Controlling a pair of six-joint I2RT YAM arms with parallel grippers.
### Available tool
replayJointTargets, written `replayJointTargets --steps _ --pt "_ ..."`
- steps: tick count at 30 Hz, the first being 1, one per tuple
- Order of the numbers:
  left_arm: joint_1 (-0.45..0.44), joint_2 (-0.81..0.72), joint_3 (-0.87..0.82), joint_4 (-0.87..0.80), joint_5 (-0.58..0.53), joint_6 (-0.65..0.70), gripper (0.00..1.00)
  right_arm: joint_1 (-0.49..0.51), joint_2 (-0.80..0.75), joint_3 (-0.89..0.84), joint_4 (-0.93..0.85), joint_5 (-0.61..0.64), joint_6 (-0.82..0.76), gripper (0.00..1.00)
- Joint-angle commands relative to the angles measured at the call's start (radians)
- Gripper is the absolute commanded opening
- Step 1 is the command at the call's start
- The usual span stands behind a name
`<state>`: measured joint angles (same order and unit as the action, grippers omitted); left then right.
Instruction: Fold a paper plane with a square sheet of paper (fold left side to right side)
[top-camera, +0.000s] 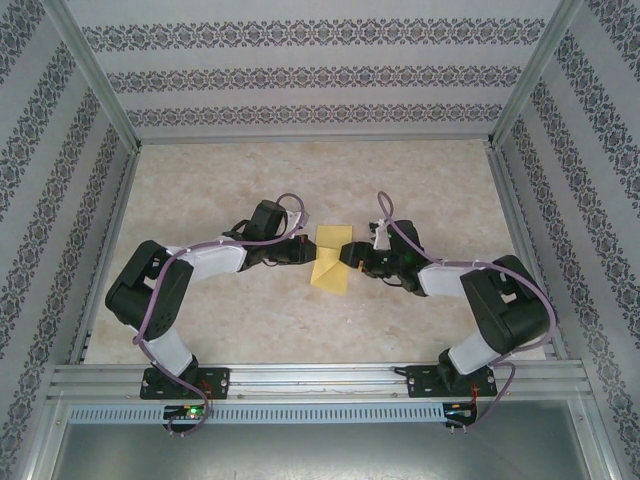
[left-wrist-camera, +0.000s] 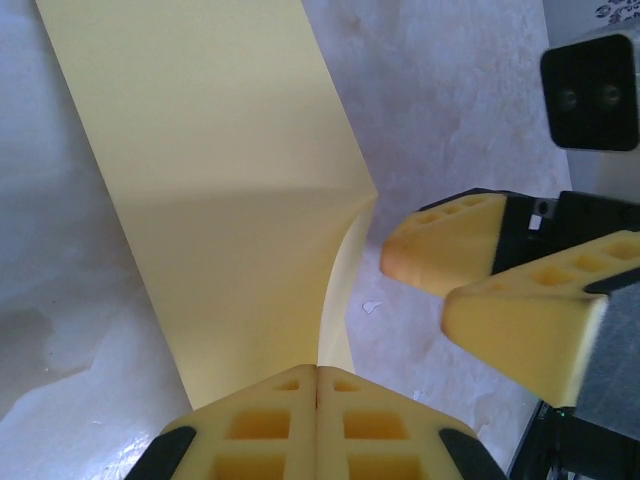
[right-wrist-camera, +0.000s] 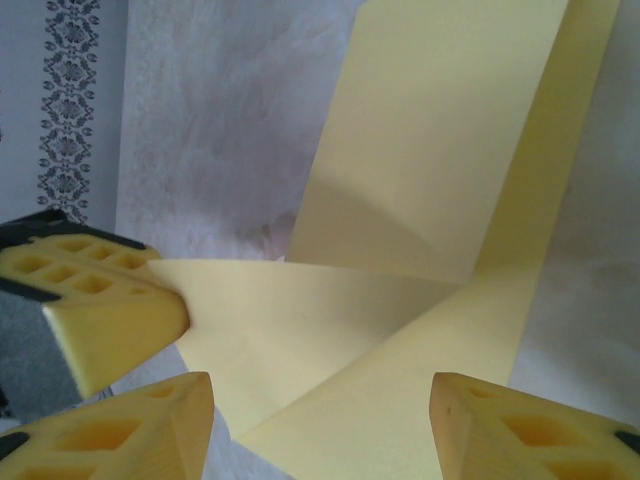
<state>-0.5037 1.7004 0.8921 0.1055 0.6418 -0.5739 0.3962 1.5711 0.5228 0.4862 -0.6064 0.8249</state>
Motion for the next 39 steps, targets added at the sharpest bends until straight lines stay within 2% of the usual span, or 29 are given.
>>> replayJointTargets --steps 1,11,22,25,27,30,36,39 --pt "0.003 -0.018 -0.011 0.044 -0.016 -0.012 0.02 0.015 0.046 0.042 0.097 0.017 0.036 0.59" --pt "0.004 0.017 -0.022 0.053 -0.020 -0.014 0.02 0.046 0.154 0.076 0.191 0.032 0.085 0.55" --pt "0.004 0.049 -0.035 0.057 -0.039 -0.009 0.06 0.056 0.191 0.079 0.193 0.075 0.076 0.36" --pt "0.003 0.032 -0.038 0.052 -0.042 -0.001 0.12 0.059 0.195 0.085 0.186 0.089 0.067 0.27" --pt "0.003 0.006 -0.038 0.035 -0.052 0.014 0.18 0.061 0.192 0.086 0.186 0.097 0.059 0.17" --pt "0.009 -0.057 -0.040 -0.001 -0.076 0.044 0.31 0.059 0.169 0.088 0.186 0.102 0.035 0.00" --pt "0.055 -0.239 -0.073 -0.034 -0.108 0.078 0.48 0.023 0.036 0.071 0.189 0.088 -0.022 0.00" --pt "0.105 -0.329 -0.077 -0.056 -0.061 0.081 0.55 -0.015 -0.071 0.062 0.210 0.043 -0.042 0.00"
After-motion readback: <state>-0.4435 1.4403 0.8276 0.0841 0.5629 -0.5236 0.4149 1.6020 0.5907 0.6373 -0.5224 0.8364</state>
